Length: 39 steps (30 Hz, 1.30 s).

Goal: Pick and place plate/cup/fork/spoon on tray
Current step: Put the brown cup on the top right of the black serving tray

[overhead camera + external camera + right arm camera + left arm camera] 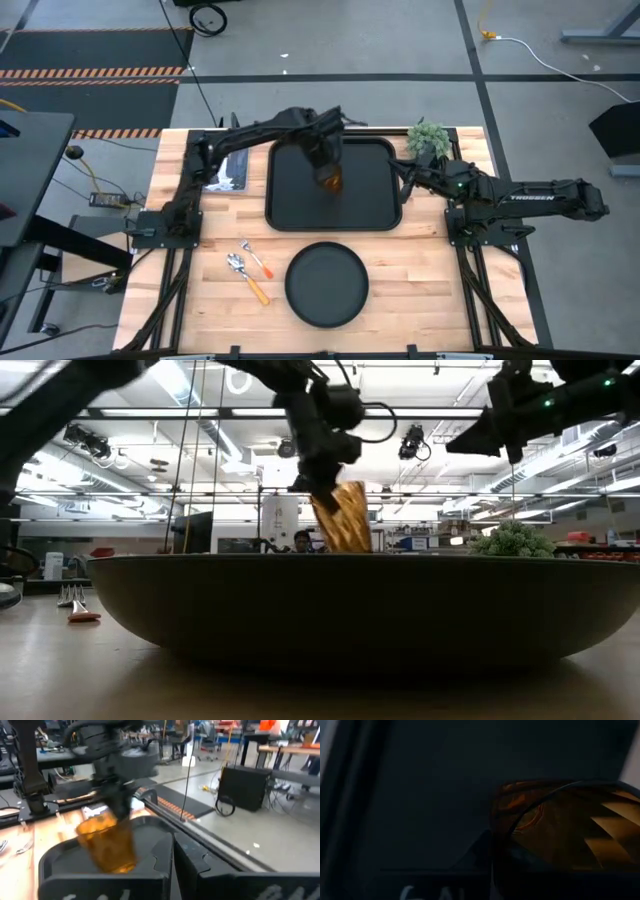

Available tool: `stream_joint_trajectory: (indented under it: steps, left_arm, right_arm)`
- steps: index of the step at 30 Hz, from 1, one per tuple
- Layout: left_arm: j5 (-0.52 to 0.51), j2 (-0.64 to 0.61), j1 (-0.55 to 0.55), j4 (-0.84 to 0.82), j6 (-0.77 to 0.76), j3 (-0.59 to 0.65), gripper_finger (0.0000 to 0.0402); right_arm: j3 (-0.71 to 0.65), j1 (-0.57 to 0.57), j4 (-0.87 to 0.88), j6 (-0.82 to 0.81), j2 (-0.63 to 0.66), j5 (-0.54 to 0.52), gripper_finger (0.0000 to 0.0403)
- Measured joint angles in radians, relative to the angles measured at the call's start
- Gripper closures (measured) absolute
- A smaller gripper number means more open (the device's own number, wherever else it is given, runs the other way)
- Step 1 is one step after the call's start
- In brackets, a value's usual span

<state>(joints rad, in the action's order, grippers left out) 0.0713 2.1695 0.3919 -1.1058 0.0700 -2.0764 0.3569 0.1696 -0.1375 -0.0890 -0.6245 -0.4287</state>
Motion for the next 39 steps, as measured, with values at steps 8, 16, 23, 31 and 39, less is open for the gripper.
stream_joint_trajectory:
  steps: [8,16,23,31,39]
  left_arm:
    - [-0.026,0.156,0.053,0.132,0.044,-0.173,0.0385]
    - [-0.034,0.207,0.099,0.276,0.055,-0.175,0.0384]
    - [-0.026,0.215,0.136,0.205,0.041,-0.175,0.0384]
    - [-0.023,0.215,0.136,0.159,0.067,-0.175,0.0379]
    - [-0.022,0.215,0.114,0.168,0.108,-0.175,0.0328]
  right_arm:
    - [0.000,0.000,0.106,-0.103,0.006,0.000,0.0380]
    - [0.000,-0.012,0.153,-0.160,0.006,0.002,0.0380]
    - [0.000,-0.029,0.149,-0.171,0.006,0.003,0.0380]
    - [0.000,-0.037,0.130,-0.171,0.006,0.003,0.0380]
    - [0.000,-0.037,0.130,-0.171,0.006,0.003,0.0380]
